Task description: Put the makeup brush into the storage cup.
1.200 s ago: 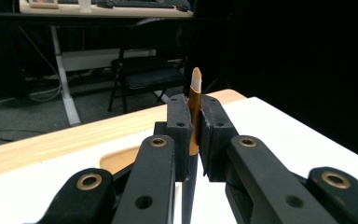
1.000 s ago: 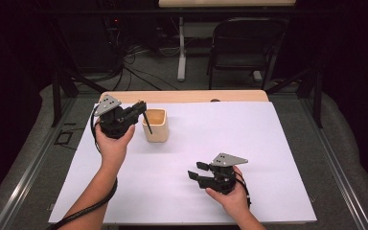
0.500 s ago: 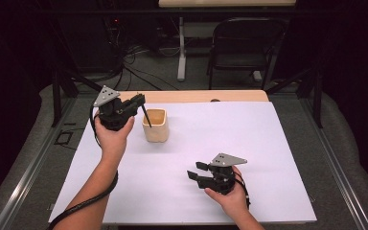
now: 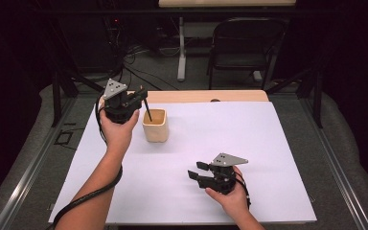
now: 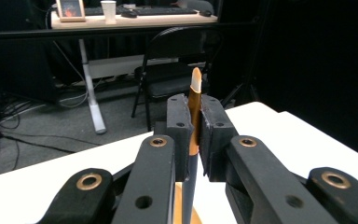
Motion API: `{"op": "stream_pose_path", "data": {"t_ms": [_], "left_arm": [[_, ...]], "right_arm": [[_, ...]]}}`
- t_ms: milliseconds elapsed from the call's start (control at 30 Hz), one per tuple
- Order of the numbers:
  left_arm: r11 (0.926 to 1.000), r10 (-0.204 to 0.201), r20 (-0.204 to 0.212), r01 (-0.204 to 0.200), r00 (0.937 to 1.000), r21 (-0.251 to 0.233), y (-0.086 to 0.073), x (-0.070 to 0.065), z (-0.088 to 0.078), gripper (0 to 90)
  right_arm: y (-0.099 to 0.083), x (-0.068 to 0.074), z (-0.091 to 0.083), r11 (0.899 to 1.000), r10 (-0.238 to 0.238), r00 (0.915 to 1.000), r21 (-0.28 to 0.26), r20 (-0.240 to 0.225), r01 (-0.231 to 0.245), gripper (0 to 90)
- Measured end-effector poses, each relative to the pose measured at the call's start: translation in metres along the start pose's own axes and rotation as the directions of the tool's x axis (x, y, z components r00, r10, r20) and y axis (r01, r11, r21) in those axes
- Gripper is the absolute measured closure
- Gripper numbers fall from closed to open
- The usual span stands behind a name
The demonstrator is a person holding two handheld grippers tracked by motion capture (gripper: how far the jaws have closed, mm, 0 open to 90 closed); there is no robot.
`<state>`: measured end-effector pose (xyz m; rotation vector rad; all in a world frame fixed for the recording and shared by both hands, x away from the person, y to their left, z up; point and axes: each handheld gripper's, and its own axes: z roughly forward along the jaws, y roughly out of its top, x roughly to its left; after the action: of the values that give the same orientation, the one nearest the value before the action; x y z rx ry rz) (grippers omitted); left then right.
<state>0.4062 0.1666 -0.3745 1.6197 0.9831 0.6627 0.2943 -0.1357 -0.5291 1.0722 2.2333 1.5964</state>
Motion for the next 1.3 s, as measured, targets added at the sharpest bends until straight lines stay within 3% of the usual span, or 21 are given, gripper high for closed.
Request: {"op": "stream_pose_path", "data": {"t_ms": [400,633,833,1033,1300], "left_arm": [[0.9992,-0.040,-0.086,0.040,0.9955,0.002,-0.009,0.012,0.016,83.8],[0.9984,-0.055,-0.111,0.056,0.9922,0.001,-0.011,0.017,0.021,83.8],[0.9982,-0.058,-0.141,0.060,0.9883,0.006,-0.014,0.018,0.024,83.8],[0.9990,-0.029,-0.167,0.034,0.9856,0.028,-0.017,0.019,0.028,83.8],[0.9987,-0.038,-0.168,0.043,0.9850,0.026,-0.021,0.020,0.030,83.8]], "right_arm": [[-0.001,0.000,0.000,1.000,0.001,1.0000,0.009,0.000,-0.001,49.3],[-0.001,0.000,0.000,1.000,0.003,1.0000,0.010,-0.001,-0.003,49.3],[-0.002,0.000,0.001,1.000,0.002,1.0000,0.007,-0.002,-0.002,49.3],[-0.002,0.000,0.001,1.000,-0.001,1.0000,0.012,-0.003,0.001,49.3],[-0.002,0.001,0.002,1.000,0.001,1.0000,0.017,-0.004,-0.001,49.3]]}}
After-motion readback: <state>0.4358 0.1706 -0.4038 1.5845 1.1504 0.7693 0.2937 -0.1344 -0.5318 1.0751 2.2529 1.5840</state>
